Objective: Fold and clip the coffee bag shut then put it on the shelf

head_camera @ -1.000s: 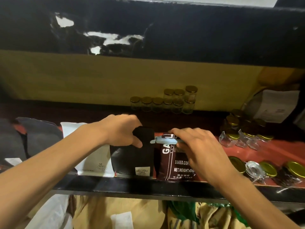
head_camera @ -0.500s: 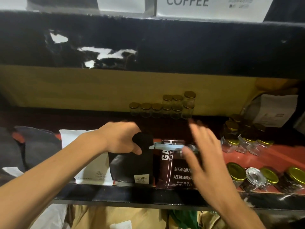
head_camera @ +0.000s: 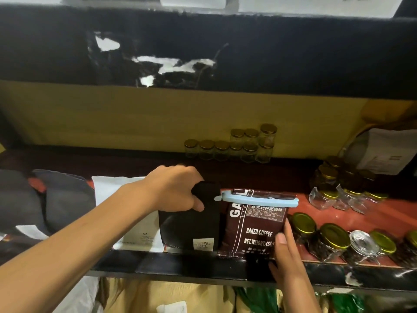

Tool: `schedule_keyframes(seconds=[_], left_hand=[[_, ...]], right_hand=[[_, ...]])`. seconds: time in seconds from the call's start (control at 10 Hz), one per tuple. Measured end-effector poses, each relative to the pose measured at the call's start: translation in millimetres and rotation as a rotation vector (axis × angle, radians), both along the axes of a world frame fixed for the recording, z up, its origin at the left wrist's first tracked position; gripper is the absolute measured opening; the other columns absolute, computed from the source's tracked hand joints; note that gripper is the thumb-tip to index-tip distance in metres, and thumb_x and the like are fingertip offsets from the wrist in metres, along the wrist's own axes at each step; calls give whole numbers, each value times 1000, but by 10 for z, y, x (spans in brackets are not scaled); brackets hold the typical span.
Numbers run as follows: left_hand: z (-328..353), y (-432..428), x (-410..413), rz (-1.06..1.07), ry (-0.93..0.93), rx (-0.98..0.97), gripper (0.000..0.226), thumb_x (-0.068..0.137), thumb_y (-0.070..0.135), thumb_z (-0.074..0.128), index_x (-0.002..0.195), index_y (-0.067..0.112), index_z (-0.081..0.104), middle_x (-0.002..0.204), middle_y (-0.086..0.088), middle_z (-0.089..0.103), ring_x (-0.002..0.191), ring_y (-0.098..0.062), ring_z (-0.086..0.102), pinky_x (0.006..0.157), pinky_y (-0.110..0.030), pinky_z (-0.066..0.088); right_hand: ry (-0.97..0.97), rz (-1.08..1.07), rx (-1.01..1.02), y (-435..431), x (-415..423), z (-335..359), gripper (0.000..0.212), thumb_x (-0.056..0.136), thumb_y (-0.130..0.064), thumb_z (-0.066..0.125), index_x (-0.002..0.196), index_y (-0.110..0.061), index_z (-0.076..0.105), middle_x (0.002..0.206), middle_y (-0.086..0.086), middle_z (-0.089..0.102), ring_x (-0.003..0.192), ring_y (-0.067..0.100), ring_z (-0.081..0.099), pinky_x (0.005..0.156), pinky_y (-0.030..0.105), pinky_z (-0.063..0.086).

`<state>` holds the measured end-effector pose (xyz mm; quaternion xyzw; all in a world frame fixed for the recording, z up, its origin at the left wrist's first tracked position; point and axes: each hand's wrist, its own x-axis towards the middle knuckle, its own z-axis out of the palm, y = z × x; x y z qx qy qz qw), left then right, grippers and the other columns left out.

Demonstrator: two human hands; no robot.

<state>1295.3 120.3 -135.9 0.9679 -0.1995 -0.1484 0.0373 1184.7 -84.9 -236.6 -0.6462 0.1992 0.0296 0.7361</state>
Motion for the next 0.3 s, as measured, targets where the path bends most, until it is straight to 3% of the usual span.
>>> schedule_keyframes(seconds=[0.1,0.3], left_hand=[[30,-17,-22,0,54,-17,39,87,43,68,123,32,59,113,8,68,106,-16,65,84,-32,48],[297,81,-294,24,-58,-10,87,83,48,70,154,34,22,146,4,53,134,-18,49,108,-34,39]], right_hand=[[-4,15,-15,-88,-110,103,59,99,-43,45,150,-46,14,158,-1,30,143,28,31,112,46,27],[20,64,-247,-135,-489,934,61,93,-48,48,149,-45,24,147,-8,42,124,5,36,109,33,27]])
